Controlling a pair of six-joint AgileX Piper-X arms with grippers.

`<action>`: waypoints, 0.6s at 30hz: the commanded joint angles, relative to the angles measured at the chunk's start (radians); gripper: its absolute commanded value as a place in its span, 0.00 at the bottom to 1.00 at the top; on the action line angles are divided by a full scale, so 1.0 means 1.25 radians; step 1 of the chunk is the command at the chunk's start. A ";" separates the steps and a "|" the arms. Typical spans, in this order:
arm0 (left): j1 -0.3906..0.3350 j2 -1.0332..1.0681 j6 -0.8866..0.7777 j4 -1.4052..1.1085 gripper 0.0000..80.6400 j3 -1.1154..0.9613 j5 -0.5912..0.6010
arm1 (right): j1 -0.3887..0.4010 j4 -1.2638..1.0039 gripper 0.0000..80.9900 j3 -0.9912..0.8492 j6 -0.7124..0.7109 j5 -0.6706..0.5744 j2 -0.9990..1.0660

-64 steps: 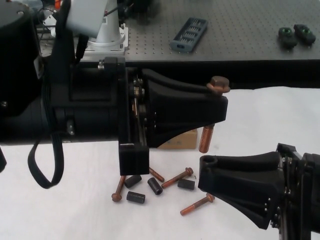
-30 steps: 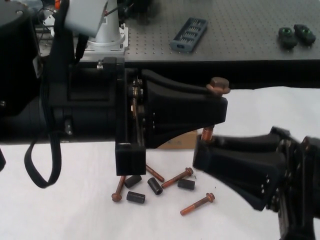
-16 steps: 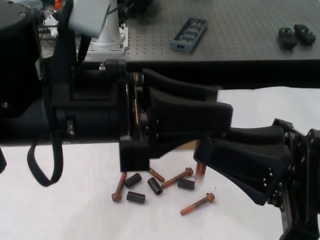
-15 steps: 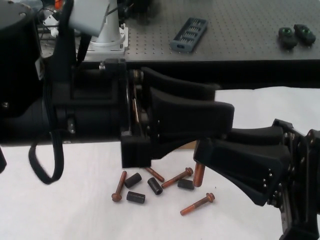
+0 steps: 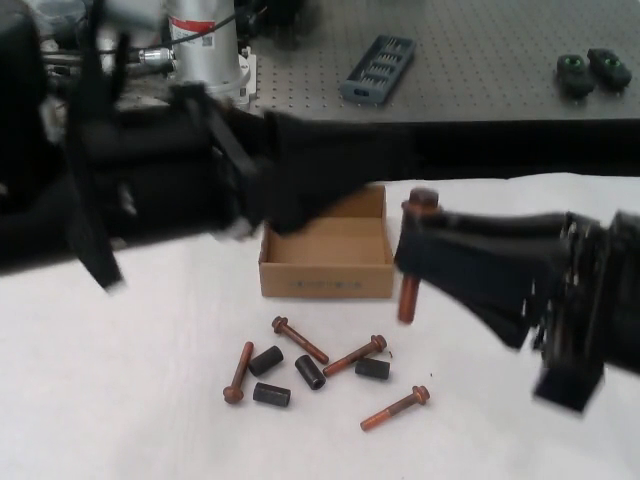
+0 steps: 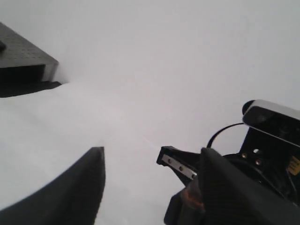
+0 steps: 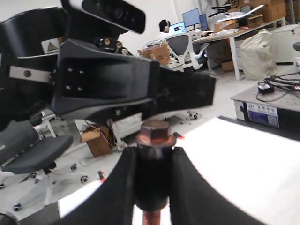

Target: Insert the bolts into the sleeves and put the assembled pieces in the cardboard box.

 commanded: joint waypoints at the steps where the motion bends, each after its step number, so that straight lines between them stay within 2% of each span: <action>1: 0.048 -0.024 -0.093 -0.004 0.50 -0.002 -0.008 | -0.027 0.064 0.05 -0.037 -0.015 0.016 0.003; 3: 0.088 -0.032 -0.121 0.049 0.44 -0.002 -0.005 | -0.056 0.115 0.05 -0.067 -0.014 0.017 0.019; 6: 0.129 -0.033 -0.112 0.145 0.28 -0.002 0.022 | -0.086 0.187 0.05 -0.126 -0.014 0.011 0.064; 8: 0.146 -0.033 -0.067 0.191 0.17 -0.002 0.060 | -0.097 0.240 0.05 -0.179 -0.014 0.011 0.110; 11: 0.154 -0.033 0.003 0.264 0.05 -0.002 0.054 | -0.107 0.300 0.05 -0.264 -0.014 0.014 0.192; 15: 0.168 -0.033 0.055 0.347 0.05 -0.002 0.028 | -0.109 0.366 0.05 -0.375 -0.014 0.037 0.304; 18: 0.188 -0.033 0.066 0.435 0.09 -0.002 -0.017 | -0.115 0.400 0.05 -0.470 -0.014 0.037 0.401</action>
